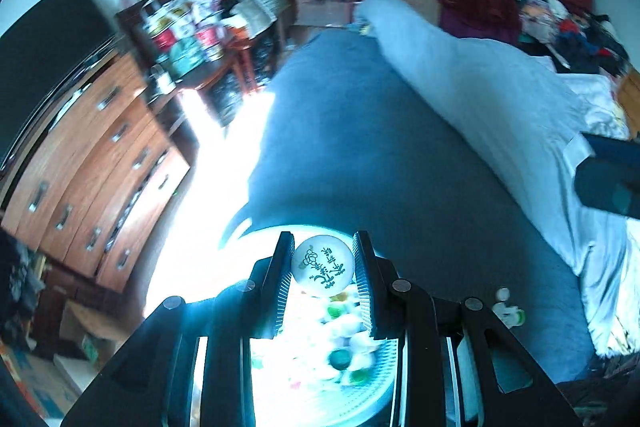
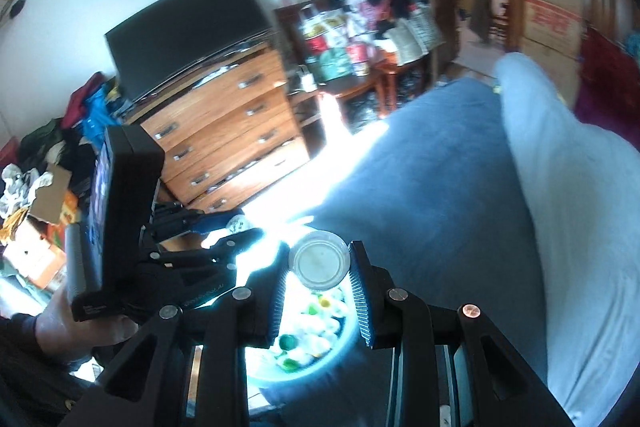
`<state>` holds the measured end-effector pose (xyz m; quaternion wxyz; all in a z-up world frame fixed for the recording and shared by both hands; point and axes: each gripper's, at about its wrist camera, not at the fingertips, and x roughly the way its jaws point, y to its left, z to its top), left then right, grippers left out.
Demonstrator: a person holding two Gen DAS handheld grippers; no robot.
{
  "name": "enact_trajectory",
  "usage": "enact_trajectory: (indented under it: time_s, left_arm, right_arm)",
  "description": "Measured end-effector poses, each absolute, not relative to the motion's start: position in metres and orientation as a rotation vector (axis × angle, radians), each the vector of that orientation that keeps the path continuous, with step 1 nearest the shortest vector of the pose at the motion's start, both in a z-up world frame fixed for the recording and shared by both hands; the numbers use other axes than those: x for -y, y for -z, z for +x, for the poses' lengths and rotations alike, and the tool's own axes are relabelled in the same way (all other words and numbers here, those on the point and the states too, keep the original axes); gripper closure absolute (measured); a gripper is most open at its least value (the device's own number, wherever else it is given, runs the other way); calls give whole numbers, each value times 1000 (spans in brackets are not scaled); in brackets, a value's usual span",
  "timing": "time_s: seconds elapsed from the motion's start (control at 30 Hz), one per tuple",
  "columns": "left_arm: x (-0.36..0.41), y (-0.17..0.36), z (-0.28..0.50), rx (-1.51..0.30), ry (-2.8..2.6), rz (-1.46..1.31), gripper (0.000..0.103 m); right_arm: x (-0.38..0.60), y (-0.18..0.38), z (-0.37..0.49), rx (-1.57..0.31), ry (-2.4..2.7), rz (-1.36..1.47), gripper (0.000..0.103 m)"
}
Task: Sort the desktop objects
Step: 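Carry both held white caps over the turquoise basket, then open both tools to drop the white caps into the basket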
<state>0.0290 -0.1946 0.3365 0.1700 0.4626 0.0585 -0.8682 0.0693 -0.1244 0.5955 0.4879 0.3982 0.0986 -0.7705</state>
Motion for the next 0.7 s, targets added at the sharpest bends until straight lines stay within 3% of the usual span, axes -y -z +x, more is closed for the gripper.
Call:
enact_trajectory:
  time_s: [0.33,0.7]
  left_arm:
    - [261,-302,48,-268,2380,1482,78]
    - [280,-279,36,-309,2375,1561,78]
  right_arm:
    - [190,-574,69,-239,1694,1128,70]
    - [204,-551,63,-262,1644,1221,70]
